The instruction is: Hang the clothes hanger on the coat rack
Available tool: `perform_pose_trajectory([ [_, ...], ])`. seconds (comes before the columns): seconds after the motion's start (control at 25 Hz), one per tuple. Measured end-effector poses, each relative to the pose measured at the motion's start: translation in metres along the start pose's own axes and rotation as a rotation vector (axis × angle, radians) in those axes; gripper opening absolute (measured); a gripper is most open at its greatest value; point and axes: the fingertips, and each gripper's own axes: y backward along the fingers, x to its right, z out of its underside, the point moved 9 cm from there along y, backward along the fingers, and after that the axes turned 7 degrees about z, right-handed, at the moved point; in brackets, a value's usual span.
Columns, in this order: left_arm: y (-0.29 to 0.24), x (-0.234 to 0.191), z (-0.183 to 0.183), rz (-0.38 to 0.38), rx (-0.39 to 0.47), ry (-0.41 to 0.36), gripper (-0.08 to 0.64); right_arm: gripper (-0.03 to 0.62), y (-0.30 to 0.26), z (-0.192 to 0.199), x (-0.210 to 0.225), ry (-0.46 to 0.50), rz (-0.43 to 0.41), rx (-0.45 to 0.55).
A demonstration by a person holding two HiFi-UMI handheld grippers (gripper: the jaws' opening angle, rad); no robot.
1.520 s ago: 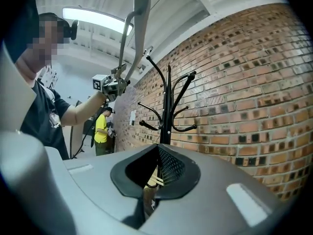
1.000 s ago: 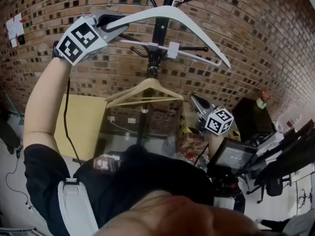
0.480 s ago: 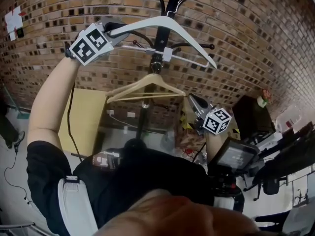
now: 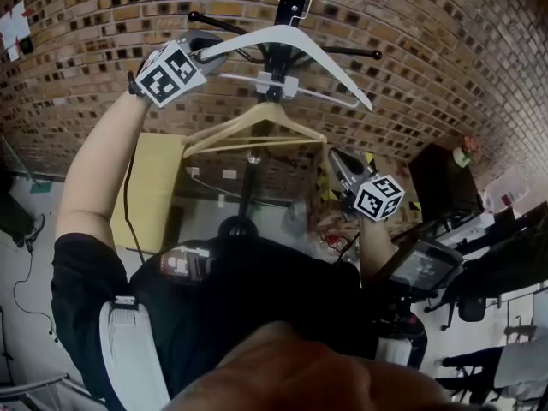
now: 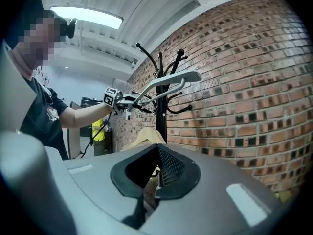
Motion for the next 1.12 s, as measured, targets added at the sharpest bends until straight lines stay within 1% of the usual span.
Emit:
perform_pose_trajectory([
  [0.08, -0.004, 0.003, 0.001, -0.005, 0.007, -0.003, 0.106, 0.014, 0.001, 0.005, 0.002, -0.01, 0.006, 0.001],
  [0.16, -0.007, 0.006, 0.003, -0.019, 0.032, 0.007, 0.107, 0.014, 0.003, 0.009, 0.002, -0.016, 0.01, -0.004],
  [0.32, -0.001, 0.006, 0.009, -0.075, 0.097, 0.06, 0.115, 0.014, 0.005, 0.014, 0.002, -0.022, 0.012, -0.01],
  [0.52, 0.018, 0.012, 0.011, -0.105, 0.151, 0.117, 0.12, 0.014, 0.007, 0.012, 0.001, -0.016, 0.012, -0.013],
  [0.64, 0.037, 0.017, 0.022, -0.108, 0.187, 0.177, 0.151, 0.014, 0.005, 0.01, -0.001, -0.008, 0.008, -0.018],
  [0.76, 0.062, 0.028, 0.05, -0.129, 0.231, 0.266, 0.173, 0.014, 0.003, 0.011, -0.005, -0.004, 0.004, -0.021],
  [0.88, 0.09, 0.05, 0.091, -0.194, 0.242, 0.371, 0.173, 0.014, 0.001, 0.016, -0.009, -0.005, 0.003, -0.021],
  [0.96, 0.105, 0.072, 0.121, -0.224, 0.251, 0.471, 0.172, 0.014, 0.0, 0.019, -0.011, -0.006, 0.0, -0.025],
  [1.0, 0.111, 0.084, 0.134, -0.221, 0.263, 0.528, 0.172, 0.014, -0.001, 0.021, -0.013, -0.006, -0.004, -0.03],
  [1.08, 0.118, 0.112, 0.159, -0.191, 0.313, 0.657, 0.162, 0.014, -0.003, 0.026, -0.017, -0.006, -0.014, -0.039],
  [1.12, 0.12, 0.127, 0.17, -0.175, 0.347, 0.724, 0.143, 0.014, -0.005, 0.028, -0.02, -0.008, -0.017, -0.039],
])
